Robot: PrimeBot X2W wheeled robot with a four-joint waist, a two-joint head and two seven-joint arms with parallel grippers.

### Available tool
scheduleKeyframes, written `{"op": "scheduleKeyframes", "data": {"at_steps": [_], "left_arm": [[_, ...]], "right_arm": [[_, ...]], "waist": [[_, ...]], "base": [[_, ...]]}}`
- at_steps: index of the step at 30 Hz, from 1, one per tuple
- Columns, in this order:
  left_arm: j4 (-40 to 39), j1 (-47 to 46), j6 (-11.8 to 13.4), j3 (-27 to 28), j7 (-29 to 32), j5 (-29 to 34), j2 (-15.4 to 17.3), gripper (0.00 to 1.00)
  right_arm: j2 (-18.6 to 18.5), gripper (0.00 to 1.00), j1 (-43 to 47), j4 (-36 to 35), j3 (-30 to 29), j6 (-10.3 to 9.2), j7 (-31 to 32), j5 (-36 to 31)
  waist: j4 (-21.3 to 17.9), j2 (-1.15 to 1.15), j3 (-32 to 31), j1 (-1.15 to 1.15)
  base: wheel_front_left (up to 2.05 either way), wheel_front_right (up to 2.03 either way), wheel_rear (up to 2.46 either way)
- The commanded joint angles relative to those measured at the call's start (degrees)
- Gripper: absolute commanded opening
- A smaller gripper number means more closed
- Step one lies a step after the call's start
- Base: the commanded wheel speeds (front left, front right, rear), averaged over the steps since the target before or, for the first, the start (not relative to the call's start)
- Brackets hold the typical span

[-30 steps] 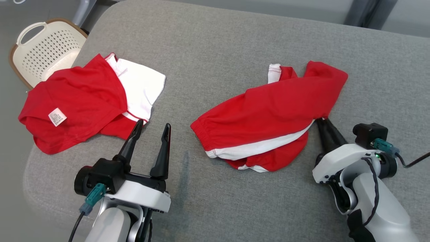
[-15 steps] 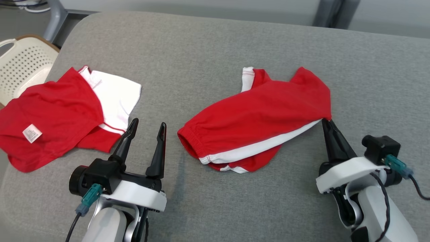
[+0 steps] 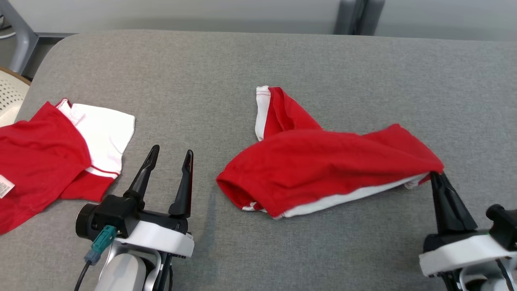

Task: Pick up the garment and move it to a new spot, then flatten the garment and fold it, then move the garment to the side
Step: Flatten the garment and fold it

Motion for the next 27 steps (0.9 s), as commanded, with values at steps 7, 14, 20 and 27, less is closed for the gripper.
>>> {"op": "scheduleKeyframes", "data": {"at_steps": [7,14,20,27], "left_arm": [[-0.1,-0.1,-0.3,-0.3,-0.1,0.1,0.2,1.0],[0.2,-1.1,-0.8,-1.0,-0.1,-0.3,-0.3,1.0],[0.3,-1.8,-1.0,-1.5,-0.1,-0.5,-0.8,1.0],[0.5,-2.5,-1.3,-1.7,-0.1,-0.4,-1.2,1.0]], "right_arm": [[-0.1,0.0,4.6,-9.3,-1.9,0.03,7.0,-1.7],[-0.1,0.0,0.5,-4.6,-1.9,0.02,8.8,-2.9],[-2.5,0.0,-5.4,3.3,-1.5,0.02,8.2,-2.8],[-5.2,0.07,-11.7,12.3,-1.3,0.02,6.8,-2.6]], "waist": [[-1.0,0.0,0.0,0.0],[0.6,0.0,0.8,0.0],[2.6,0.0,2.2,0.0],[3.5,0.0,3.6,0.0]], "base": [[0.0,0.0,0.0],[0.0,0.0,0.0],[0.0,0.0,0.0],[0.0,0.0,0.0]]}}
